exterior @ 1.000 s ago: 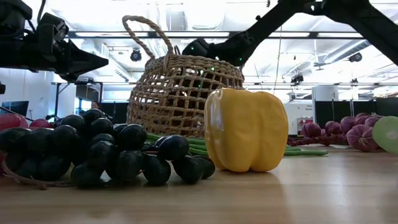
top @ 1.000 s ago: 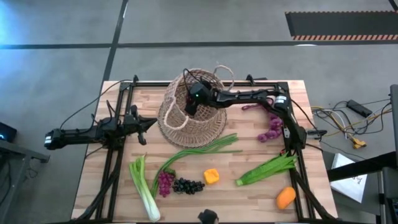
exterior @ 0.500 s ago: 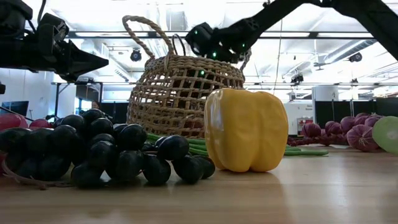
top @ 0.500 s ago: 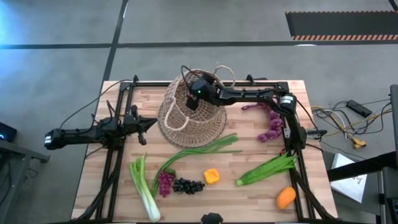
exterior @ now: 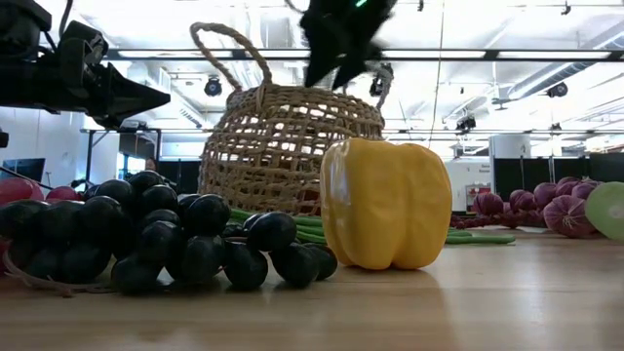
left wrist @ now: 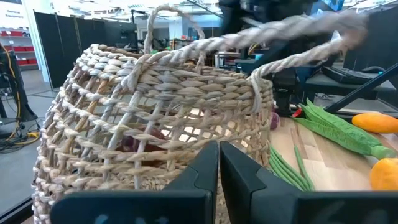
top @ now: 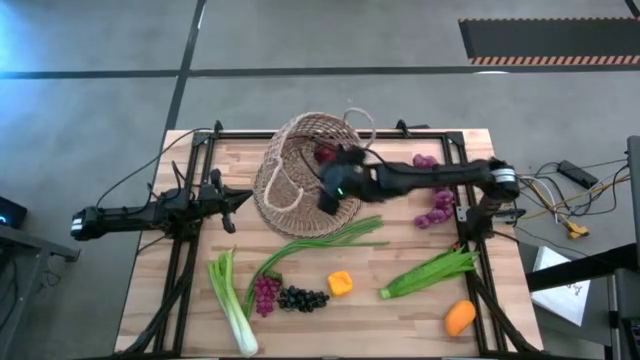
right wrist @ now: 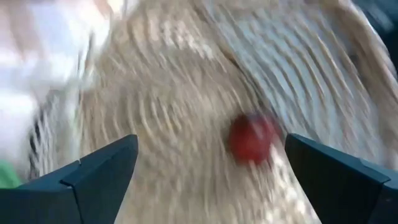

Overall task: Build produce basket
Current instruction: Put the purple garlic into the brown basket

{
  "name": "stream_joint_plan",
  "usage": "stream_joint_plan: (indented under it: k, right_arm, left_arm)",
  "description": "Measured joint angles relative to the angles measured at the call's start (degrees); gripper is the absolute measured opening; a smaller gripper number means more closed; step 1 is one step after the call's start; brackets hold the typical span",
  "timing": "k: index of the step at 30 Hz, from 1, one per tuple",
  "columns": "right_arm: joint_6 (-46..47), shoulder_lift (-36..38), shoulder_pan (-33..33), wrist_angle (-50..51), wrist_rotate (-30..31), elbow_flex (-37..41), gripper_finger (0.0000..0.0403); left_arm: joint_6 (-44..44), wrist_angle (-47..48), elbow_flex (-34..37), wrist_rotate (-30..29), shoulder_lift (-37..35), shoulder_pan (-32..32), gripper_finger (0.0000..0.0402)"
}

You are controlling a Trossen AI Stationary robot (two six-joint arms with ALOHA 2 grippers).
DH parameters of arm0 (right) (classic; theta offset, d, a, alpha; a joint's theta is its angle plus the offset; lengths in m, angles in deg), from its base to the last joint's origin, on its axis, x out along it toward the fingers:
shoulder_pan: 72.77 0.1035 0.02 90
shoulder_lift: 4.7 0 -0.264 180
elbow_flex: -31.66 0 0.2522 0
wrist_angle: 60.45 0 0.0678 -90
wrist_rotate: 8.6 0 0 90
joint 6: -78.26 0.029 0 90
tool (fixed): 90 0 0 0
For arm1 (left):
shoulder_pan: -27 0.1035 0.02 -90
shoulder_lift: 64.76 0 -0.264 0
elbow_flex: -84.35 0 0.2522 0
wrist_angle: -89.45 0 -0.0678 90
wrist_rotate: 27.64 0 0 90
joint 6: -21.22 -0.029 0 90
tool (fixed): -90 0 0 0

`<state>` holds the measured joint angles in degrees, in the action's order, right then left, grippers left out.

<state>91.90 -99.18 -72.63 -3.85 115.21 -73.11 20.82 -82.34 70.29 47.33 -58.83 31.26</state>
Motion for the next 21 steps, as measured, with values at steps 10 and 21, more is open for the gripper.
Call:
stream_joint_plan:
  k: [10,21]
  right_arm:
    - [37.71,6.96,8.76,41.32,1.87,0.87,0.0398]
    - [15.81,7.29,4.75,31.76,-11.18,19.45,0.0398]
  left_arm:
    - [0.0,0.05,0.0,0.0,0.31,-0.01,0.0]
    - [0.0,0.03,0.0,0.0,0.31,-0.02,0.0]
